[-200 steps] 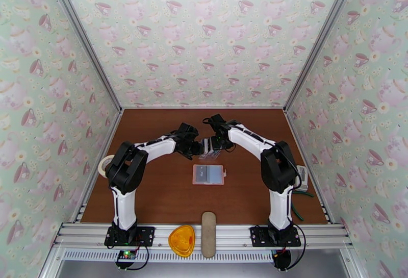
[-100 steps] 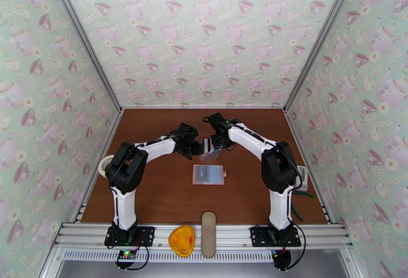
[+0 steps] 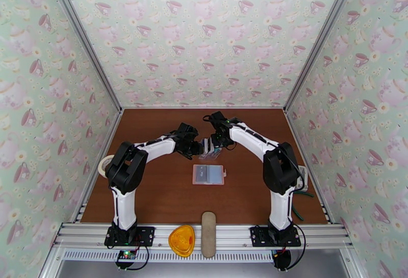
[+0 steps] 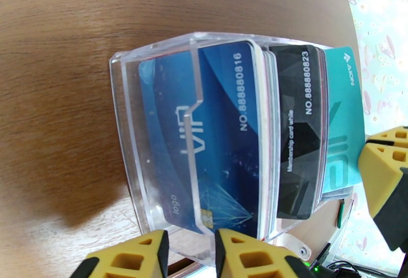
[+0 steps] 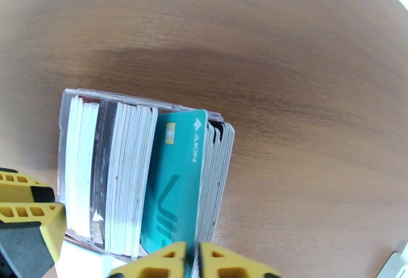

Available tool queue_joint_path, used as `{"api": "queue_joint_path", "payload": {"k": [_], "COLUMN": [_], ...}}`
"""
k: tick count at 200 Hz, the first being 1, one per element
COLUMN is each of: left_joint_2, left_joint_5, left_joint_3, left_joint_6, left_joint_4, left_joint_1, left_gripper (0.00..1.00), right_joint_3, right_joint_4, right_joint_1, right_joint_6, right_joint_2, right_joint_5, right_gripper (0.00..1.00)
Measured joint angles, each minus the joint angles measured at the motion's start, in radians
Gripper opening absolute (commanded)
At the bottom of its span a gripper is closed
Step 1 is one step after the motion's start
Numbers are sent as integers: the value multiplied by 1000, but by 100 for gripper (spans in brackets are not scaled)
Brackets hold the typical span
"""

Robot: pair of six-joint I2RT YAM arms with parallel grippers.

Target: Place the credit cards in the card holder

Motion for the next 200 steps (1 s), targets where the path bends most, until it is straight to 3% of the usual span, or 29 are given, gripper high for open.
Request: {"api": "queue_joint_path", "payload": {"k": [13, 117, 134, 145, 200], "left_joint_2": [0, 0, 0, 0, 0], "left_joint_5": [0, 6, 6, 6, 7], "left_joint_3": [0, -6, -6, -6, -6], "left_joint_6": [0, -7, -7, -7, -7], "left_joint_4": [0, 10, 11, 11, 11], "left_joint_1": [0, 6, 6, 6, 6], "left_gripper": [31, 31, 31, 31, 31], "right_joint_3": [0, 0, 0, -3, -43], "right_joint_4": [0, 12, 14, 18, 23], "right_joint_1": [0, 8, 11, 11, 13], "right_joint_6": [-1, -1, 3, -2, 10], "right_joint_2": [0, 0, 0, -2, -64], "right_joint_5": [-3, -124, -126, -119, -54], "right_gripper": [0, 0, 24, 34, 46]}}
